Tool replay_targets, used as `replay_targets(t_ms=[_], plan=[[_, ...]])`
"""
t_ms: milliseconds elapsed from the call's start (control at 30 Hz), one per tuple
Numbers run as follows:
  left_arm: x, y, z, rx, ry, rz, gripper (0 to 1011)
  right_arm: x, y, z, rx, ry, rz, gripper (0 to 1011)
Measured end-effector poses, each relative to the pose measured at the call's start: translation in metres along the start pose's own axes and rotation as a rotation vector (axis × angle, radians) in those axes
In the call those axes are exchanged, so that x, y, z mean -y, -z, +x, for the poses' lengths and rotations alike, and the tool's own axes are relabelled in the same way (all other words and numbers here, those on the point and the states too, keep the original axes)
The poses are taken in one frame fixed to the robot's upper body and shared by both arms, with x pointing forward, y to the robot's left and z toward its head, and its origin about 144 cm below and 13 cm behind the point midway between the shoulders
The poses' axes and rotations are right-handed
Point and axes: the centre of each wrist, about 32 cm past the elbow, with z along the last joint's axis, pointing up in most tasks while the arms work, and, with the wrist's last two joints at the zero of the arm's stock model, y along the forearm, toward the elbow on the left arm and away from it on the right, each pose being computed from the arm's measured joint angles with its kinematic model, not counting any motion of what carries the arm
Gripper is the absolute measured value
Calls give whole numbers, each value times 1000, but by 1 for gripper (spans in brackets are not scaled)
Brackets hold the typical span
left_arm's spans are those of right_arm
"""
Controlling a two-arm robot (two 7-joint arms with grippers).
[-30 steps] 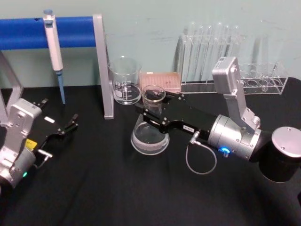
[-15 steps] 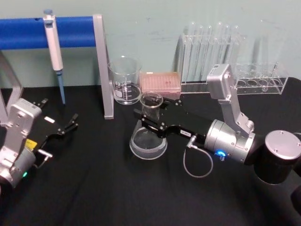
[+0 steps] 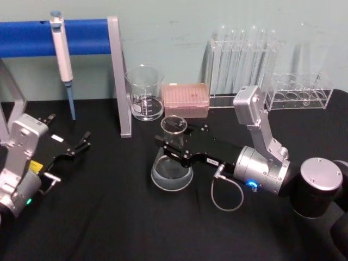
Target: Grasp the erlenmeyer flask with one hand, shake it three times, then place it back.
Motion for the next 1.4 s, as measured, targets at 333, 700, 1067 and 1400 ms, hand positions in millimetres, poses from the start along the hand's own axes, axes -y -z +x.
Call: replay_targets(t_ms=[333, 700, 1067, 1400], plan=[[0, 0, 0, 0, 0, 0, 1001, -1, 9, 0, -8, -2, -17, 458], [0, 0, 0, 0, 0, 0, 1001, -3, 17, -1, -22, -1, -37, 458], [0, 0, 0, 0, 0, 0, 1001, -6, 23, -2, -31, 2, -56, 458], [0, 0, 0, 0, 0, 0, 1001, -8, 26, -1, -37, 6, -68, 458]])
